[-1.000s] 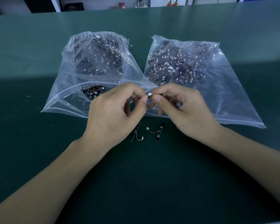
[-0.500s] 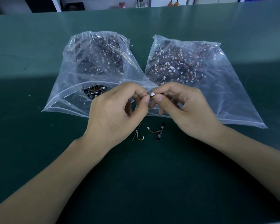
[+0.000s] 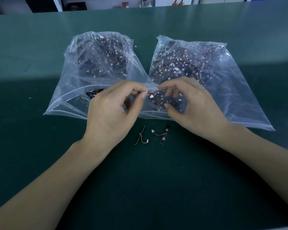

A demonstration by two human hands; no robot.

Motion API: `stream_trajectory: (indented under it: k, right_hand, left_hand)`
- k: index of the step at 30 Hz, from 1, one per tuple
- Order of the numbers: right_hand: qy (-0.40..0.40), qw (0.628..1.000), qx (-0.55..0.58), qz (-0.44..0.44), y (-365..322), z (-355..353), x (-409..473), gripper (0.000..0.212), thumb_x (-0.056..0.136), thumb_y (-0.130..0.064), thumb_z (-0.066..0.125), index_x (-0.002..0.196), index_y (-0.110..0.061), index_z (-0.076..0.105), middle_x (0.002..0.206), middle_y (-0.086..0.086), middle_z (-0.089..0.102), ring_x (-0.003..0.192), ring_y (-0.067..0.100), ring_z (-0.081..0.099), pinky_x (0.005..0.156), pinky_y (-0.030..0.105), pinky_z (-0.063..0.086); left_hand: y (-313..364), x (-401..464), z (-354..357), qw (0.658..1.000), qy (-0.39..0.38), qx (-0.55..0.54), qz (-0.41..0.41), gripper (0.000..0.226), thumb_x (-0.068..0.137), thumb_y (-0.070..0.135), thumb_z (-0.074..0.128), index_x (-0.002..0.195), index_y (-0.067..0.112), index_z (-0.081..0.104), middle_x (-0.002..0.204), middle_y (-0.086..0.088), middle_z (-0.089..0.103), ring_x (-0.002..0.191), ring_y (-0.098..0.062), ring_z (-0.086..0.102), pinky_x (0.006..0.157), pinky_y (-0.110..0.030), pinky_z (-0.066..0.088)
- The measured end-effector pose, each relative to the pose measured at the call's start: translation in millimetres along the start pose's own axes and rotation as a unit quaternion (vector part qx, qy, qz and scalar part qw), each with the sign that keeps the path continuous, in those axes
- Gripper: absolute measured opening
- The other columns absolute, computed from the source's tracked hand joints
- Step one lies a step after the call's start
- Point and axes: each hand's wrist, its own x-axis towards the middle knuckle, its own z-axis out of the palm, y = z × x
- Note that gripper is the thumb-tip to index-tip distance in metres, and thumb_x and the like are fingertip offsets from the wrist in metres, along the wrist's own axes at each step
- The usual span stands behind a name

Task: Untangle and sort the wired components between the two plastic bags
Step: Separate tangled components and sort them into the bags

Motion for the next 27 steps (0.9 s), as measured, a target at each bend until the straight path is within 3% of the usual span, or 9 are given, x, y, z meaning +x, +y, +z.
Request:
stream_trajectory:
  k: [4,8,11,15,19,22,27]
  right_hand:
    - [0.016,0.999,-0.032,0.001,3,-6,2,0.048,0.082,-0.005,0.081,0.126,-0.018,0.069,0.103,-0.004,0.064,0.094,0.021,0.057,0.096,0.039,0.048]
    - [-0.018,0.997,-0.072,0.007,9,-5,3,0.039,0.084,-0.014,0.082,0.122,-0.019,0.072,0.108,-0.003,0.063,0.099,0.021,0.058,0.097,0.046,0.050]
    - [-0.023,0.999,-0.028,-0.002,8,-2,1,0.024,0.091,-0.022,0.080,0.114,-0.017,0.075,0.102,-0.001,0.065,0.093,0.014,0.059,0.091,0.041,0.053]
    - [-0.040,0.999,-0.017,-0.024,2,-4,1,0.026,0.089,-0.034,0.083,0.109,-0.020,0.076,0.093,-0.004,0.065,0.087,0.018,0.061,0.087,0.042,0.052]
    - [-0.068,0.996,-0.048,-0.031,-2,-8,1,0.030,0.080,-0.023,0.086,0.107,-0.017,0.075,0.091,-0.003,0.066,0.087,0.023,0.061,0.087,0.047,0.052]
    - [-0.064,0.996,-0.049,-0.044,-3,-7,1,0.021,0.082,-0.011,0.079,0.102,-0.017,0.076,0.085,-0.005,0.066,0.081,0.020,0.060,0.082,0.047,0.054]
    - [-0.007,1.000,-0.012,-0.022,1,-10,1,0.022,0.086,-0.006,0.073,0.103,-0.020,0.078,0.089,-0.006,0.067,0.075,0.018,0.062,0.069,0.047,0.057]
  left_hand:
    - [-2,-1,1,1.000,-0.020,0.011,0.018,0.010,0.103,0.018,0.070,0.106,0.022,0.079,0.095,0.028,0.062,0.077,-0.006,0.063,0.066,-0.024,0.050]
    - [-6,-2,3,0.997,-0.064,0.019,0.029,0.015,0.105,0.019,0.068,0.112,0.023,0.080,0.098,0.021,0.068,0.075,-0.009,0.063,0.065,-0.037,0.054]
    - [-6,-3,4,0.996,-0.080,0.012,0.029,0.014,0.104,0.020,0.068,0.110,0.024,0.080,0.100,0.016,0.072,0.076,-0.011,0.066,0.066,-0.040,0.055]
    - [-4,-2,2,0.998,-0.061,0.009,0.029,0.009,0.103,0.022,0.069,0.105,0.024,0.078,0.095,0.016,0.069,0.071,-0.009,0.060,0.063,-0.038,0.053]
    - [-2,0,0,0.998,-0.046,0.008,0.032,0.007,0.102,0.018,0.069,0.098,0.022,0.073,0.092,0.022,0.062,0.072,-0.008,0.060,0.061,-0.035,0.049]
    - [-1,0,-1,0.998,-0.053,-0.003,0.031,0.007,0.098,0.016,0.069,0.093,0.019,0.071,0.089,0.025,0.058,0.071,-0.009,0.060,0.060,-0.033,0.048]
    - [2,-2,0,0.995,-0.087,-0.005,0.057,0.007,0.092,0.018,0.069,0.088,0.021,0.072,0.084,0.013,0.060,0.069,-0.013,0.061,0.060,-0.039,0.049]
